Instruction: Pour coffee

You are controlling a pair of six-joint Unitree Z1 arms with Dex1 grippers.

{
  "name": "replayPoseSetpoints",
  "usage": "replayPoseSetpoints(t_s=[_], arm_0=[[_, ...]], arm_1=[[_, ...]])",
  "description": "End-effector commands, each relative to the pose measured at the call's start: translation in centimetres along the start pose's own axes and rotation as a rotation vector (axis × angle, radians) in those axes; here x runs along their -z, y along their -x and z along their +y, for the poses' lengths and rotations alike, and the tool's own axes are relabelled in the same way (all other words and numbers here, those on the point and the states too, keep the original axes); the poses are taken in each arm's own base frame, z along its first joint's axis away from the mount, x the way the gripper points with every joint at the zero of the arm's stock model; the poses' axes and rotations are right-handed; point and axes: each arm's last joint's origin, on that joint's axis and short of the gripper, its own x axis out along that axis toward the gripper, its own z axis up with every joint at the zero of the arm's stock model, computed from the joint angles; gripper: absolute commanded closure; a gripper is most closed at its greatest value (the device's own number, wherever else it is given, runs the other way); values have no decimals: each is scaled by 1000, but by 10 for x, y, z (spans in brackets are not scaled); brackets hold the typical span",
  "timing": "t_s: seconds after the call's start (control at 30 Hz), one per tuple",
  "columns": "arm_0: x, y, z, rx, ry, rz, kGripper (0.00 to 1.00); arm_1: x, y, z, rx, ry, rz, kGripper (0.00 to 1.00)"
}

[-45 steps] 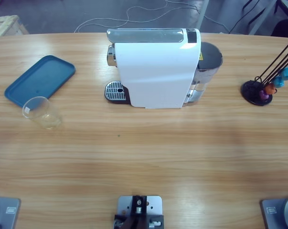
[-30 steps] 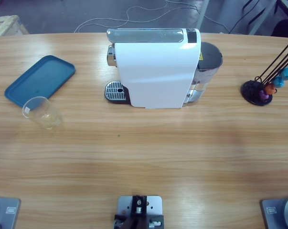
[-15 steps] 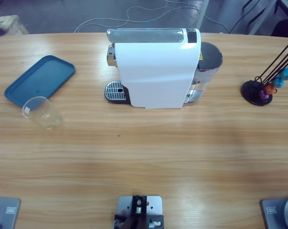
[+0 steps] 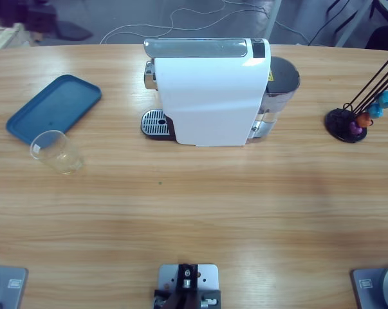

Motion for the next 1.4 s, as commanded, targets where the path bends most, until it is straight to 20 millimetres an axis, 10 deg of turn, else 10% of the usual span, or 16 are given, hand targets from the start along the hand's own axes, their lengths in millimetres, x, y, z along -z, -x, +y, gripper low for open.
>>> replayPoseSetpoints(t_s=[0.03,0.27,0.7,0.9,1.4], arm_0=[[-5,-64,28,101,129,208,35],[-6,-76,39,135,159,282,49],[-4,-82,39,153,150,291,484],[-2,-83,39,151,168,298,993],[-2,-76,27,220,143,314,1000]], arm_1=[[0,-9,-1,21,-12,49,0],[0,-10,-1,23,-12,50,0],[0,-9,-1,23,-11,49,0],[0,-9,-1,23,-12,49,0],[0,-10,-1,23,-12,50,0]])
